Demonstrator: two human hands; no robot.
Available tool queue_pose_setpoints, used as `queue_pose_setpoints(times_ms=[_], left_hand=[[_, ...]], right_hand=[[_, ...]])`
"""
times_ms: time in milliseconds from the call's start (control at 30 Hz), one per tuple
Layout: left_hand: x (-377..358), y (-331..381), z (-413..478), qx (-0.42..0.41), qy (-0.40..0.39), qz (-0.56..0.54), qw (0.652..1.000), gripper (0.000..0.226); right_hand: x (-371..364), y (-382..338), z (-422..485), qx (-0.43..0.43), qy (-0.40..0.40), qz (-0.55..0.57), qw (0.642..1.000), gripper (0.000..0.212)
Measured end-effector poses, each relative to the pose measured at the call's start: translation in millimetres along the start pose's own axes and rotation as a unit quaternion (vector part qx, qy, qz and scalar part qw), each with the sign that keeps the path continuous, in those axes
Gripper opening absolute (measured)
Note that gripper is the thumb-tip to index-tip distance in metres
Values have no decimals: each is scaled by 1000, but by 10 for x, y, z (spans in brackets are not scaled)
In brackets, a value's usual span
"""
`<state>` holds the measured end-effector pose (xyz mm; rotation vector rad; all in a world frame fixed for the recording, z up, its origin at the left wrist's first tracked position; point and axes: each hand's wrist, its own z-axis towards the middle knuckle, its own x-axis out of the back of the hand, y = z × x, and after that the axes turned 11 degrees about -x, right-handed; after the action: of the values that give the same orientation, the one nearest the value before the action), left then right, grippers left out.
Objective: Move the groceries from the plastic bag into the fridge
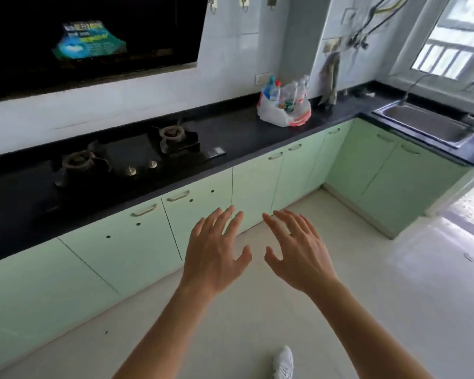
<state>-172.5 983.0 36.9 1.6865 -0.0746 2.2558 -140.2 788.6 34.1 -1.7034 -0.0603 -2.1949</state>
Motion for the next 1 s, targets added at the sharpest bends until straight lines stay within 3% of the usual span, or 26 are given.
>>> queue_pose_setpoints(times_ms=[433, 767, 1000], left_hand=[[-633, 825, 1332, -81, -38, -20, 996, 67], [-1160, 1395, 2590, -86, -53, -13, 995, 67], [-1411, 1487, 3178, -86, -61, -9, 994, 67]], right_hand=[[-4, 1401, 400, -98, 13, 5, 995, 65], [-8, 2624, 1162, -118, 15, 5, 993, 65], [-118, 3103, 1631, -128, -1, 7, 992, 65]])
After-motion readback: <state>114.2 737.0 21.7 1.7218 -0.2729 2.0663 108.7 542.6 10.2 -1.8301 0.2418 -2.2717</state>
